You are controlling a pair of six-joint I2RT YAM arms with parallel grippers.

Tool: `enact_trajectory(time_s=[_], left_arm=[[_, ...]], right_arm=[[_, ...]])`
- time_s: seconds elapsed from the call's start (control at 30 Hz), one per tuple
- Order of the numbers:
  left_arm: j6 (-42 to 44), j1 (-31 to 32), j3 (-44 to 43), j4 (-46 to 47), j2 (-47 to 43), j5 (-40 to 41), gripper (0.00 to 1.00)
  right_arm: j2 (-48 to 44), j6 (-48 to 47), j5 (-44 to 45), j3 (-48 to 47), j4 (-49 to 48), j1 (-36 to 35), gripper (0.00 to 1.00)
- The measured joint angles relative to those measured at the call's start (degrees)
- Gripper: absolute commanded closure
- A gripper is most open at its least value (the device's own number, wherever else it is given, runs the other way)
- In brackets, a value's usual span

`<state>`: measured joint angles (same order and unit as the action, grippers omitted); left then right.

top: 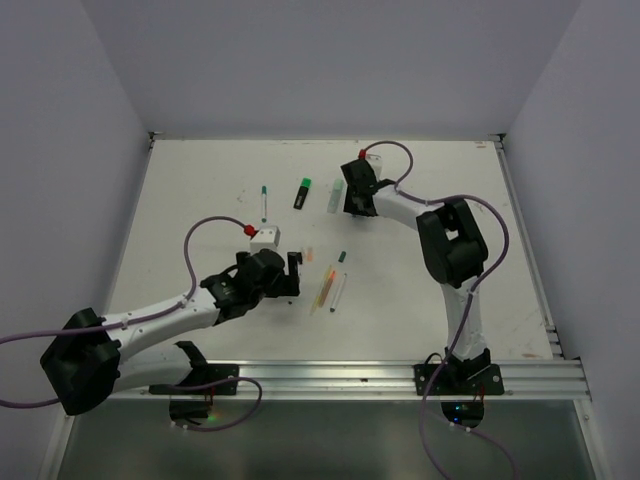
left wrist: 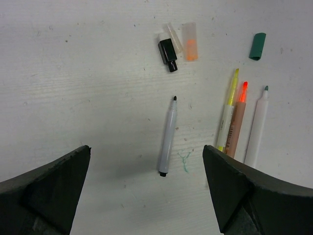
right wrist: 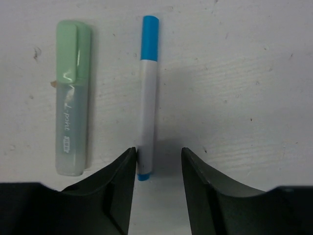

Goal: Open the pen caps

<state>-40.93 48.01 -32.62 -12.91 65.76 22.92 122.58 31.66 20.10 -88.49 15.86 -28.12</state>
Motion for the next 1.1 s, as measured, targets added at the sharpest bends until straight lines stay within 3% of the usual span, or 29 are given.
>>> enact_trajectory(time_s=[0.17, 0.2, 0.3, 0.43, 0.57, 0.83, 1.1], left_arm=[[0.0, -0.3, 0.7, 0.0, -0.6, 0.0, 0.00], [0.0, -0.3, 0.7, 0.1, -0.7, 0.0, 0.00], [0.0, -0.3, 0.7, 0.1, -0.9, -0.3, 0.00], [0.0, -0.4, 0.7, 0.9, -1.3, -1.5, 0.00], [0.0, -0.4, 0.7, 3.0, -1.7, -3.6, 0.00], [-0.6, -0.4, -1.9, 8.6, -1.0, -8.4, 0.01], [-4.9, -0.4, -7.5, 20.6, 5.0, -14.0, 0.11]], right_arm=[[1.2, -0.2, 0.6, -1.0, 2.2, 0.0, 0.76], [1.2, -0.2, 0.6, -0.9, 2.5, 0.0, 0.85], [1.1, -0.6, 0.6, -0.5, 2.3, 0.1, 0.99], [-1.8, -2.0, -0.1, 4.7, -1.7, 0.1, 1.00], [-9.5, -4.3, -2.2, 16.3, -5.7, 0.2, 1.00], [-33.9, -6.1, -9.7, 41.0, -14.3, -0.2, 1.00], [-54.9, -4.6, -17.8, 55.1, -26.6, -2.8, 1.00]])
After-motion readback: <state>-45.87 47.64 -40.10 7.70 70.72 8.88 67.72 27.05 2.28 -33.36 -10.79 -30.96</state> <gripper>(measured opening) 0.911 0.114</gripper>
